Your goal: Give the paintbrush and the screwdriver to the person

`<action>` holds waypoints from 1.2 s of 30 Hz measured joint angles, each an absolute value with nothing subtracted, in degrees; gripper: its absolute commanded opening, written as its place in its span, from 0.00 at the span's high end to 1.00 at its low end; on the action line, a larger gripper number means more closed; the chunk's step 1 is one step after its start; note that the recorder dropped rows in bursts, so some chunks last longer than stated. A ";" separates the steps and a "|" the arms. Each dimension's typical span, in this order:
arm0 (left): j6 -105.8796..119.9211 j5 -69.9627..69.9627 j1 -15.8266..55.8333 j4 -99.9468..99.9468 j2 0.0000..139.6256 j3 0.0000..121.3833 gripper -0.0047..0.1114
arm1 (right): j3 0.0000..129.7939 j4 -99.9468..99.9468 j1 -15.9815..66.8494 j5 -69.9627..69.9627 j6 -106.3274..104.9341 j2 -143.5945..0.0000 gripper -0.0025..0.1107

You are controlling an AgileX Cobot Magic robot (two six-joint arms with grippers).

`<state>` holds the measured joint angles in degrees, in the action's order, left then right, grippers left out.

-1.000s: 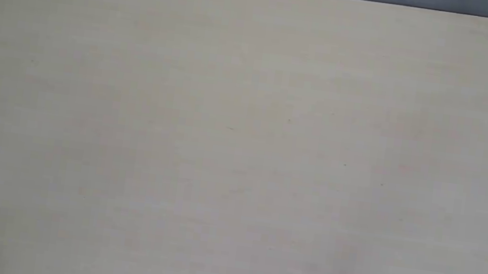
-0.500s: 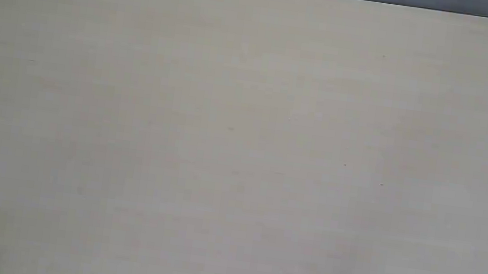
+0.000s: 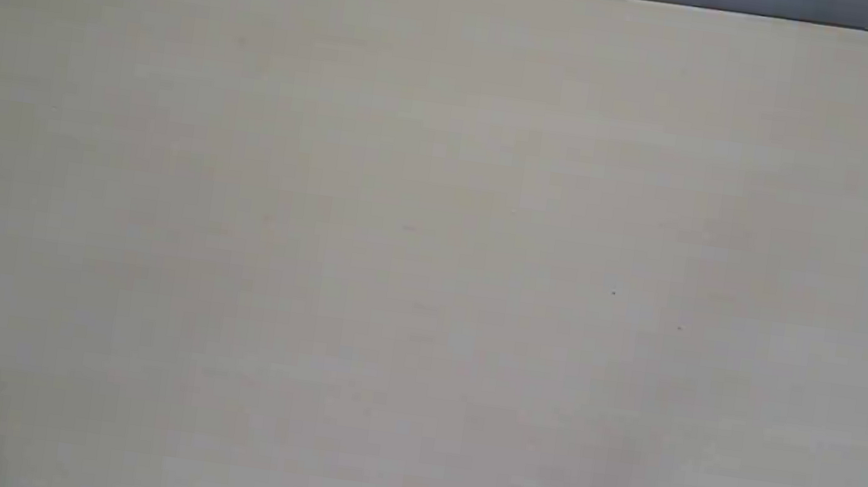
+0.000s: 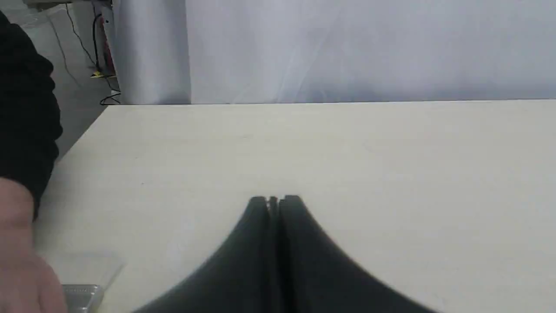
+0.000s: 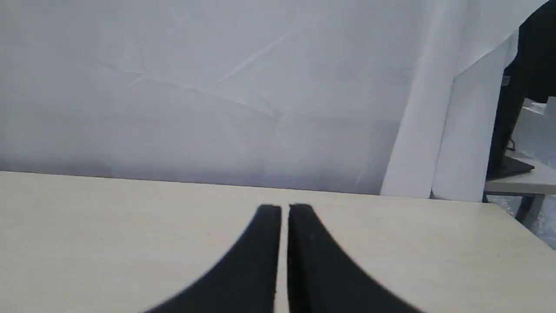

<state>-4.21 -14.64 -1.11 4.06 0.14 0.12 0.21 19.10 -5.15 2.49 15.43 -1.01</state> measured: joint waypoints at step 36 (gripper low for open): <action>-4.21 -14.64 -1.11 4.06 0.14 0.12 0.96 | 0.21 3.52 -5.15 7.14 -0.31 -1.01 0.94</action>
